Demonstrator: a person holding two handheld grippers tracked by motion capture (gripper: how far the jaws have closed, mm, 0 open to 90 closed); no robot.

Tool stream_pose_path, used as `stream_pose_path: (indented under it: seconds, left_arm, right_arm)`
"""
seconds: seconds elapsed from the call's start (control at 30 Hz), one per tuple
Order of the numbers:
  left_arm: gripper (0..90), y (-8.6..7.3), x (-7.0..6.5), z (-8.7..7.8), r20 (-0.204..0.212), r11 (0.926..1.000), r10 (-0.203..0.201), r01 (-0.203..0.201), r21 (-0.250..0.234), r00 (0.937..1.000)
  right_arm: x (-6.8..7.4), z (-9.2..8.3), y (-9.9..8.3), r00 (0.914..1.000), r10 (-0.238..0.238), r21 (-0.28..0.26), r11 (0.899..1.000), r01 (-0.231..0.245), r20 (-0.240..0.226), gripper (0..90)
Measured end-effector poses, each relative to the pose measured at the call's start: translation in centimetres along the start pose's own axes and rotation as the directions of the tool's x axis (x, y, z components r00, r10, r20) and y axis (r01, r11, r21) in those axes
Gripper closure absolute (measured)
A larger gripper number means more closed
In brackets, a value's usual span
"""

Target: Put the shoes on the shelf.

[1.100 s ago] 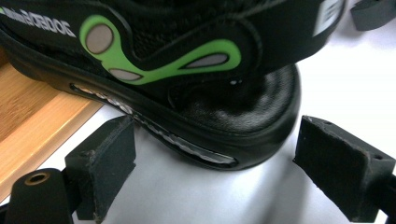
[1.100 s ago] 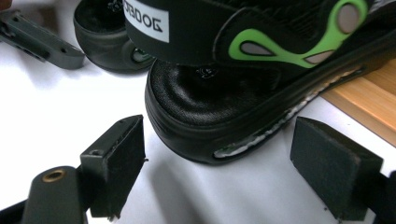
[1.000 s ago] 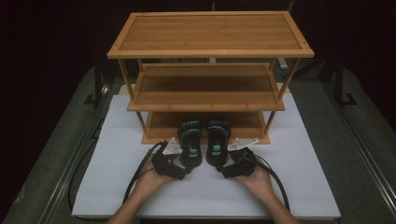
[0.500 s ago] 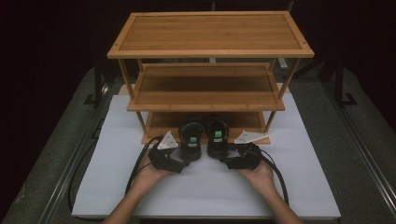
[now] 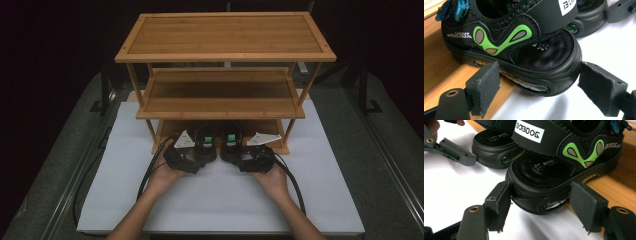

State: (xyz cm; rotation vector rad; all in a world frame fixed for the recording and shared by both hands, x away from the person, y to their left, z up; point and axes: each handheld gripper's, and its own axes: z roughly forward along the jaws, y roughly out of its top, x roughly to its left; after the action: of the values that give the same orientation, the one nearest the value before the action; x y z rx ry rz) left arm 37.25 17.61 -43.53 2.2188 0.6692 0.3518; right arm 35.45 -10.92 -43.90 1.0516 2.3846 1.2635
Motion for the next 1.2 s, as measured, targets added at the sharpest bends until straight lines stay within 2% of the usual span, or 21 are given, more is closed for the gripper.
stream_pose_path:
  seconds: [0.13,0.47,0.63,0.77,0.87,0.9,0.93,1.03,1.2]
  left_arm:
    - [17.2,0.0,0.5,0.4,-0.005,0.9999,-0.005,0.005,-0.009,1.0000]
    - [17.7,0.6,1.9,1.1,-0.001,0.9994,-0.030,0.030,-0.015,0.9996]
    - [19.1,0.9,2.5,1.5,-0.005,0.9972,-0.067,0.067,-0.033,0.9977]
    - [20.8,1.0,3.3,1.6,-0.025,0.9975,-0.068,0.068,-0.021,0.9974]
    - [21.4,0.8,3.9,1.8,-0.031,0.9956,-0.090,0.089,-0.027,0.9954]
    - [21.4,0.7,3.9,1.8,-0.034,0.9952,-0.095,0.094,-0.026,0.9949]
    - [21.5,0.7,4.1,1.9,-0.031,0.9944,-0.104,0.103,-0.025,0.9941]
    - [21.4,0.7,4.3,2.0,-0.030,0.9931,-0.116,0.116,-0.019,0.9927]
    - [21.4,0.8,4.3,2.0,-0.031,0.9928,-0.120,0.119,-0.013,0.9923]
  right_arm:
    - [-0.4,0.4,-0.1,1.0000,0.007,-0.023,1.000,-0.007,0.003,33.1]
    - [-1.2,1.5,0.8,0.9994,0.018,-0.027,0.999,-0.017,0.030,33.9]
    - [-1.7,2.0,1.4,0.9990,0.015,-0.027,1.000,-0.014,0.043,34.6]
    - [-2.0,2.5,1.7,0.9981,0.013,-0.031,0.999,-0.011,0.060,35.0]
    - [-2.3,2.5,1.6,0.9980,0.017,-0.038,0.999,-0.015,0.060,36.0]
    - [-2.5,2.6,1.6,0.9960,0.015,-0.033,0.999,-0.012,0.088,37.2]
    - [-2.5,2.6,1.5,0.9954,0.017,-0.031,0.999,-0.015,0.094,37.5]
    - [-3.4,2.8,1.4,0.9953,0.010,-0.053,0.999,-0.005,0.096,37.1]
    - [-3.5,2.8,1.6,0.9952,0.010,-0.039,0.999,-0.006,0.097,36.2]
